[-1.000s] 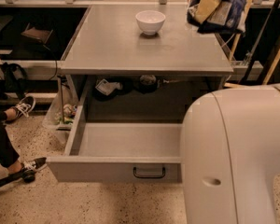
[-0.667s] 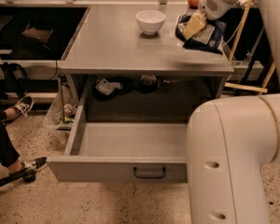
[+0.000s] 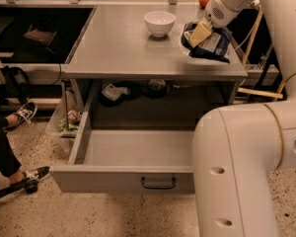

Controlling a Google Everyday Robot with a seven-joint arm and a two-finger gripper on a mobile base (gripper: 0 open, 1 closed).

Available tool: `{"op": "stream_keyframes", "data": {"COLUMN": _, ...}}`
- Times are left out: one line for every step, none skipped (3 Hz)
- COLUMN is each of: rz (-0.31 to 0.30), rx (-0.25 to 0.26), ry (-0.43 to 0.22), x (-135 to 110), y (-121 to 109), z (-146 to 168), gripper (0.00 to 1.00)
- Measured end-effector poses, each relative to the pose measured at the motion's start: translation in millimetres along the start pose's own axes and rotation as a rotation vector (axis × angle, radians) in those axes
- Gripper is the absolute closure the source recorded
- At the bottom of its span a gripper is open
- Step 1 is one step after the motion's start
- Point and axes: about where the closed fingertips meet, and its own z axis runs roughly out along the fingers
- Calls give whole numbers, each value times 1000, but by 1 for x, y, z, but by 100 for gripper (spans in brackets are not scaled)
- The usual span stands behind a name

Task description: Pick blue chip bag from top drawer and place on counter

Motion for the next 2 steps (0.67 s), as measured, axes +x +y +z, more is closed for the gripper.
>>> {"op": "stream_keyframes", "data": {"rz": 56, "rx": -48, "ry": -28, "x": 15, "y": -7, "z": 45, "gripper": 100}}
{"op": "stream_keyframes", "data": {"rz": 81, "rx": -69, "ry": -40, "x": 20, "y": -9, "z": 62, "gripper": 100}}
